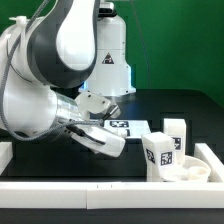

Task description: Assemble stool

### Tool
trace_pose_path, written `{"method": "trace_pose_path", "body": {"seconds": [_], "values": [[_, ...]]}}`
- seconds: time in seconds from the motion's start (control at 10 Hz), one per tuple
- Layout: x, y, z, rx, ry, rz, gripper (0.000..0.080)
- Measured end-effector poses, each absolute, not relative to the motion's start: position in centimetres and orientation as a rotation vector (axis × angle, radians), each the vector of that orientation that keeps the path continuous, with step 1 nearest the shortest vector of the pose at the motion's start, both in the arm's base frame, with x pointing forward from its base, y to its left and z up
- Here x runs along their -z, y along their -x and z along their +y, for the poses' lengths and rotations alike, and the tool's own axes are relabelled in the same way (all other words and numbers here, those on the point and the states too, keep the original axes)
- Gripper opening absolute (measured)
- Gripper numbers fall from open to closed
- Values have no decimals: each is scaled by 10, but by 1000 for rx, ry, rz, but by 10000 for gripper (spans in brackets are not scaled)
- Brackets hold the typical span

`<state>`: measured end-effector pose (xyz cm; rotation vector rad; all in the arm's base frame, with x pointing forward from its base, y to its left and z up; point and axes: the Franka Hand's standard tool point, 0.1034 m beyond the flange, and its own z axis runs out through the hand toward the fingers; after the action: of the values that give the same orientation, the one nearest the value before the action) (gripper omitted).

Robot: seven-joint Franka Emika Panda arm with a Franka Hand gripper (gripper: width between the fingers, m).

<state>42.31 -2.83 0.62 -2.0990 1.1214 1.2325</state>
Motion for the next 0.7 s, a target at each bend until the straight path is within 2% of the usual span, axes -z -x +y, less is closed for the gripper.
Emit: {"method": "trace_pose_path", "body": {"seconds": [0.1,0.2,0.3,0.5,0.7], "values": [[-6,-423,-29,-1232,2098,1122,314],[-7,-424,-29,-1229,2101,1122,314],[-18,-432,-31,-1213,2107,1114,317],[-54,-455,-37,-1177,2137,1085,317],[-104,-485,-40,-1036,2277,1023,317]]}}
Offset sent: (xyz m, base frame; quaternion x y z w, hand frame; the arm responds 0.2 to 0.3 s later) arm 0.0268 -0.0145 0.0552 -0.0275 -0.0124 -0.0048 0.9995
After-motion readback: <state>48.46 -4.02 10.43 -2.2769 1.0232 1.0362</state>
